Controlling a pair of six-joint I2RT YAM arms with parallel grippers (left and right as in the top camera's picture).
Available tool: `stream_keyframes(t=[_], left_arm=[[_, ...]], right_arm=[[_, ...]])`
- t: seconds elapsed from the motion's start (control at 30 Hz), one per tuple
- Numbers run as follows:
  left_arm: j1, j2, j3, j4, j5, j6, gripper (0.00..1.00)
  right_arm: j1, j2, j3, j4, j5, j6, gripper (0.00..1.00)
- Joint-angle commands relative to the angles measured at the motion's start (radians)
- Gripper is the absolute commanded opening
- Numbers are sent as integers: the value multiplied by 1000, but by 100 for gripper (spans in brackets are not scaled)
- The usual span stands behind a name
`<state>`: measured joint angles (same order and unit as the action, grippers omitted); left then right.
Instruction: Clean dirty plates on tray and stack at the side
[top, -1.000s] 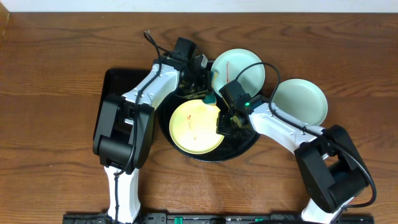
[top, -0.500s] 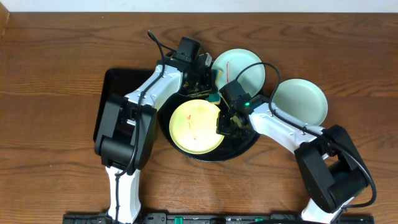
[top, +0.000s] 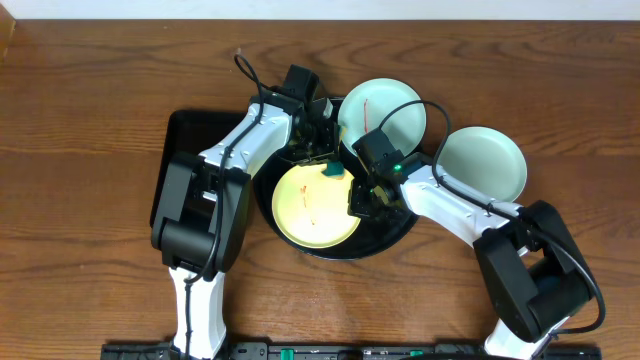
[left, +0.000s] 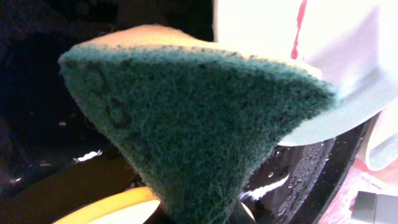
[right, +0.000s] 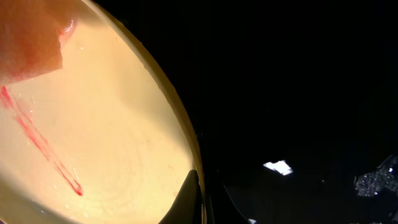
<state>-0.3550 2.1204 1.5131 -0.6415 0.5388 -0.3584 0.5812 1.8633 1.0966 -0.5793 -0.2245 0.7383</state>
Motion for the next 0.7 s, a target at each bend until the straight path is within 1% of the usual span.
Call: stream_keyframes(t=[0.0,0.07,0.27,0.53,0.67], left_arm=[[-15,6,-6,-24,-108,35,7],[-17,6,-6,4,-151,35,7],[-10,6,-6,105,-155,26,8],[-6,-28,10,109,-159,13,7],[14,-96,13,112,-204,13,7]], right_arm=[[0,20,4,0,3,-15,1],[0,20,4,0,3,-15,1],[0,20,4,-1,3,-15,1],[0,20,4,0,3,-18,1],[0,20,4,-1,3,-19,1]])
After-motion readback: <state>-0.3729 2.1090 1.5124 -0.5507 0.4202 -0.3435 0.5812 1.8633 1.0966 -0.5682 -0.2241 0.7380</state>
